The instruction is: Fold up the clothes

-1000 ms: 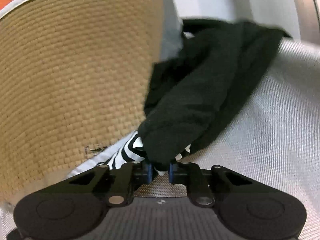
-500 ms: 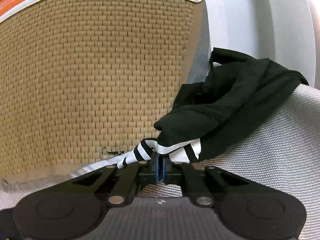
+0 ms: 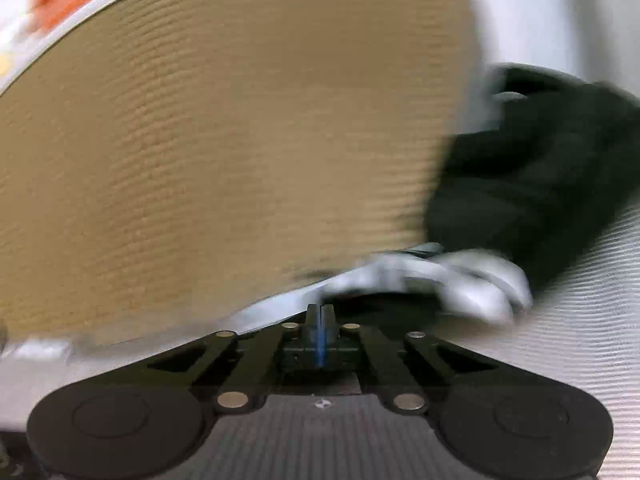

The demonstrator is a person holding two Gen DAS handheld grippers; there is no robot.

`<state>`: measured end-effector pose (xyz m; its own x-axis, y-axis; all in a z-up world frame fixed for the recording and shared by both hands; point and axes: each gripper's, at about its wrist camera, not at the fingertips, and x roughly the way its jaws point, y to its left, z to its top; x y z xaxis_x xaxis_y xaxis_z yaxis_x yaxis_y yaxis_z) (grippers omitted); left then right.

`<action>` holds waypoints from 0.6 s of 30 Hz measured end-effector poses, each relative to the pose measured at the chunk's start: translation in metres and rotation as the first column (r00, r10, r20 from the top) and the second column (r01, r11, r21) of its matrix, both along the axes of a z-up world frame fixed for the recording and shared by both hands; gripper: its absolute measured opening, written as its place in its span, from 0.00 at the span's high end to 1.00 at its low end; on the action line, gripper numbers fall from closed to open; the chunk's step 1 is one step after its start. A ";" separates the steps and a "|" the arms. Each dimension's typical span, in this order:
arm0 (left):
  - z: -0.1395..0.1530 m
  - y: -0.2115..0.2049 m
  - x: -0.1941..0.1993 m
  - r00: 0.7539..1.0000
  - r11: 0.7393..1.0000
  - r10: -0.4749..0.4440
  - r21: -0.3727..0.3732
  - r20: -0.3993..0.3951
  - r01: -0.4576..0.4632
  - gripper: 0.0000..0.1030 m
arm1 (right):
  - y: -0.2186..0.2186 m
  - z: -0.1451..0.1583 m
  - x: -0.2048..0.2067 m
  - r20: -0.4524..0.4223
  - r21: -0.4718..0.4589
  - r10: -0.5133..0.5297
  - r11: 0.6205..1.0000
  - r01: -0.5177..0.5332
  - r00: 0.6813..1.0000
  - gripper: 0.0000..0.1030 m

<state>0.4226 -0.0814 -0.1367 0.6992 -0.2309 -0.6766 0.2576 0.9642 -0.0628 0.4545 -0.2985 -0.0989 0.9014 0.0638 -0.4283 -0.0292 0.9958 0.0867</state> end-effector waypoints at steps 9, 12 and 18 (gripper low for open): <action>0.023 -0.023 -0.005 0.999 0.998 -0.046 0.029 -0.025 0.047 0.87 | -0.030 0.004 0.008 -0.078 0.030 -0.146 0.988 0.148 0.986 0.92; 0.028 -0.029 -0.012 0.997 0.998 -0.064 0.016 -0.034 0.065 0.88 | -0.058 0.006 0.007 -0.066 0.044 -0.240 0.969 0.243 0.969 0.76; 0.038 -0.059 -0.019 0.992 0.991 -0.129 0.026 -0.015 0.129 0.87 | -0.093 0.006 0.004 -0.094 0.118 -0.313 0.939 0.323 0.945 0.57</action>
<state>0.4033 -0.1408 -0.0984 0.6557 -0.2999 -0.6929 0.3792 0.9244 -0.0412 0.4585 -0.3918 -0.0926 0.8505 -0.1620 -0.5003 0.2986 0.9319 0.2059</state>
